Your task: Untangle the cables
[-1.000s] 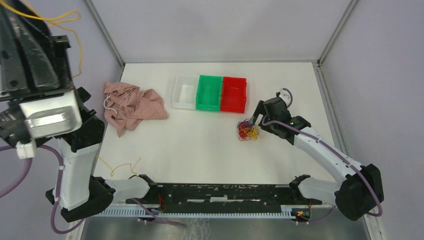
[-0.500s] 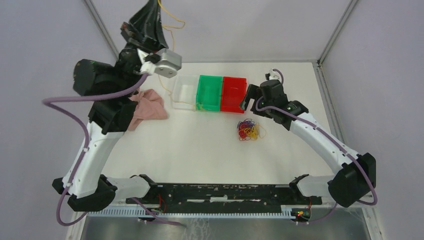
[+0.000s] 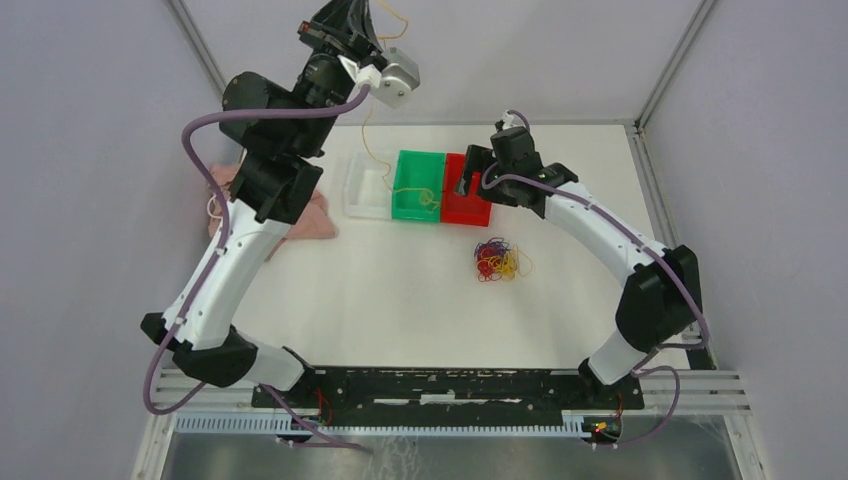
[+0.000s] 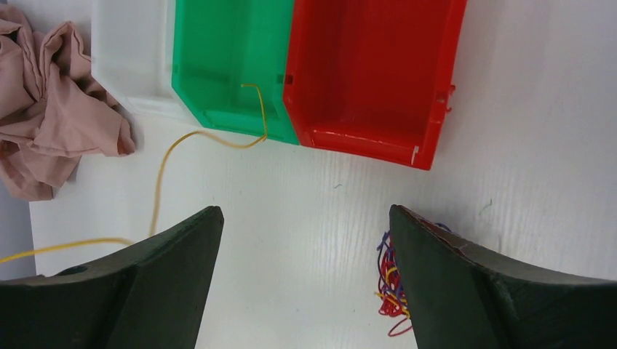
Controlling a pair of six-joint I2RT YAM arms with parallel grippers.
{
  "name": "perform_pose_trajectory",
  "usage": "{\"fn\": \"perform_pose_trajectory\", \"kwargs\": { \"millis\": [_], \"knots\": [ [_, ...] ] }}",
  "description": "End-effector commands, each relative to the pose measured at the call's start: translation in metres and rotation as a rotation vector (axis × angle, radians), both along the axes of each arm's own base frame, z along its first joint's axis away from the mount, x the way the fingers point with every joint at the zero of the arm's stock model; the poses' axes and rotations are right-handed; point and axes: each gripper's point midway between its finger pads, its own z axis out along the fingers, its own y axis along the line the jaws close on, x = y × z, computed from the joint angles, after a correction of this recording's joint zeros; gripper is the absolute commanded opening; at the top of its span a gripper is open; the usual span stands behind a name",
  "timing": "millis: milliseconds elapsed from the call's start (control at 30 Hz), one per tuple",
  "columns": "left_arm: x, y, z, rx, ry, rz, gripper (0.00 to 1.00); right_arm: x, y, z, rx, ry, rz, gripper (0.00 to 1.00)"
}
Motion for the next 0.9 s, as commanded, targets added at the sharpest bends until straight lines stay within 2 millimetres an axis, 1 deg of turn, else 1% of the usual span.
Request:
{"fn": "perform_pose_trajectory", "kwargs": {
  "millis": [0, 33, 100, 267, 367, 500, 633, 767, 867],
  "knots": [
    [-0.016, 0.025, 0.055, -0.132, -0.156, 0.044, 0.04, 0.026, 0.017, 0.013, 0.010, -0.037, 0.040, 0.90],
    [-0.017, 0.027, 0.063, -0.147, -0.182, 0.046, 0.04, 0.029, 0.020, 0.010, 0.008, -0.028, 0.045, 0.90],
    [-0.015, 0.029, 0.071, -0.165, -0.215, 0.051, 0.04, 0.037, 0.026, 0.003, 0.006, -0.015, 0.051, 0.89],
    [-0.009, 0.034, 0.084, -0.192, -0.255, 0.066, 0.04, 0.056, 0.033, -0.017, -0.025, 0.015, 0.044, 0.86],
    [-0.004, 0.037, 0.086, -0.193, -0.262, 0.075, 0.04, 0.066, 0.038, -0.032, -0.049, 0.038, 0.045, 0.84],
    [-0.002, 0.039, 0.088, -0.189, -0.267, 0.079, 0.04, 0.078, 0.047, -0.054, -0.102, 0.060, 0.054, 0.79],
    [-0.005, 0.041, 0.090, -0.174, -0.277, 0.081, 0.05, 0.088, 0.060, -0.061, -0.137, 0.049, 0.069, 0.76],
    [-0.001, 0.043, 0.088, -0.167, -0.270, 0.091, 0.05, 0.092, 0.073, -0.069, -0.171, 0.046, 0.090, 0.74],
    [0.000, 0.044, 0.087, -0.164, -0.265, 0.094, 0.04, 0.096, 0.076, -0.075, -0.212, 0.043, 0.088, 0.67]
  ]
}}
